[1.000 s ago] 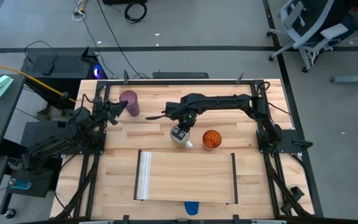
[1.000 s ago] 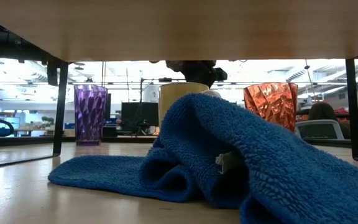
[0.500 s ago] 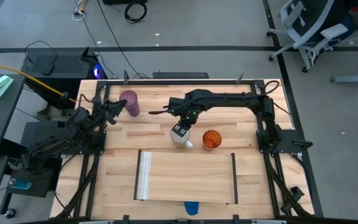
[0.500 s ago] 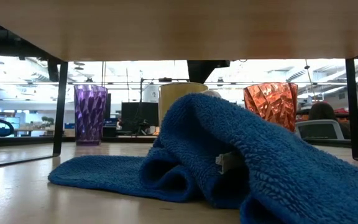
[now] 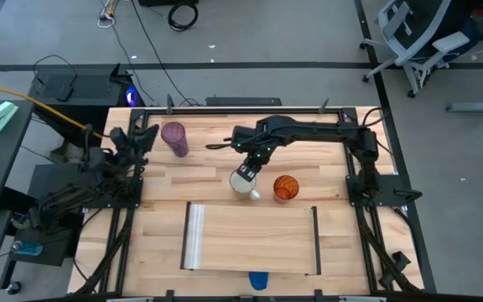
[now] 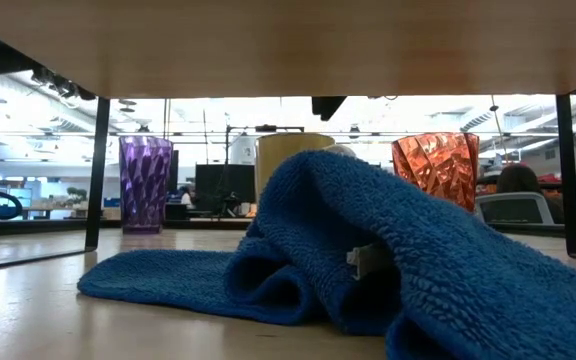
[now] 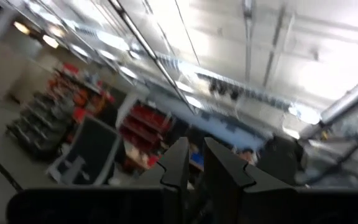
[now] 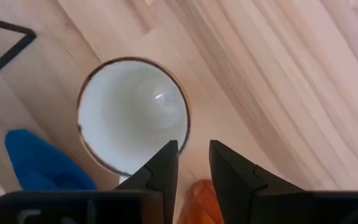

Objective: Stack small to large cups/mugs on shelf
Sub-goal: Put the purple cup on the shelf

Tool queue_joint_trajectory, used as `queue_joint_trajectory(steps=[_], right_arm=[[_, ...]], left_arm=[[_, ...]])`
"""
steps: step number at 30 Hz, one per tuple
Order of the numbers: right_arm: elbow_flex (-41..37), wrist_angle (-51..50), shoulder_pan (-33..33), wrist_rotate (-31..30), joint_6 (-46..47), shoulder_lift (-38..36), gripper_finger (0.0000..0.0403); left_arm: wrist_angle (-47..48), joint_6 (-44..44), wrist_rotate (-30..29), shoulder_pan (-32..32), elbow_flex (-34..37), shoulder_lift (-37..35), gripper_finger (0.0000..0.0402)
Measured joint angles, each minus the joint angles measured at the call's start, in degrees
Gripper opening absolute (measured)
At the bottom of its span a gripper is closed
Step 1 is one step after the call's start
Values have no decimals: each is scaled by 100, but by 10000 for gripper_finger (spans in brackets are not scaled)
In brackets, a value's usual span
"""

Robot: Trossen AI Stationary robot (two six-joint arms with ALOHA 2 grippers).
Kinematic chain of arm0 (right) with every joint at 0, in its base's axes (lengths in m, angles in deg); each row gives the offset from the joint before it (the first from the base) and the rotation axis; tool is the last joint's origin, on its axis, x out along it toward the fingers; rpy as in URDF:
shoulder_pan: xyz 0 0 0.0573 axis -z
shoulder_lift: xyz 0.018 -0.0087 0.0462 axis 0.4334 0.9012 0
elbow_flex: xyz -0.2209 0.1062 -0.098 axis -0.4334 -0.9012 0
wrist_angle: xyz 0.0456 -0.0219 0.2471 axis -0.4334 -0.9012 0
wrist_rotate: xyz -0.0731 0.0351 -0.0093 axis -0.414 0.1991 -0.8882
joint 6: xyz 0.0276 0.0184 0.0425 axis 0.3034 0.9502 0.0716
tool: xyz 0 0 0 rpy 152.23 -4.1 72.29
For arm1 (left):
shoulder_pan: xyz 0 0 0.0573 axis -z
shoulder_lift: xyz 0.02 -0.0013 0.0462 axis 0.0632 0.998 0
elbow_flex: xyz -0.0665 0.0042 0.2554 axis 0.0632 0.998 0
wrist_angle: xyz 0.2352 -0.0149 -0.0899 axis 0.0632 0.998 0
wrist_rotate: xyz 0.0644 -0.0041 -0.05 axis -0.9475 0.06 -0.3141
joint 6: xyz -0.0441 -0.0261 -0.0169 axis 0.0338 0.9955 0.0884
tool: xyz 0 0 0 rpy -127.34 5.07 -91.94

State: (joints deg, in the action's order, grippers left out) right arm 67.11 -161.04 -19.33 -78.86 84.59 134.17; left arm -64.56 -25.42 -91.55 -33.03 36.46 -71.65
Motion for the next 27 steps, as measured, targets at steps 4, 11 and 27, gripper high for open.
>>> queue_joint_trajectory(steps=[4,11,27], right_arm=[[0,-76,0,-106,-151,-217,99],[0,-59,6,-803,-340,-881,99],[0,399,-15,-1349,-983,-3115,95]], left_arm=[[-96,-178,-439,-6,-9,0,58],[672,-993,-884,-4,-640,1,51],[4544,-712,-2095,-5,-2674,535,40]])
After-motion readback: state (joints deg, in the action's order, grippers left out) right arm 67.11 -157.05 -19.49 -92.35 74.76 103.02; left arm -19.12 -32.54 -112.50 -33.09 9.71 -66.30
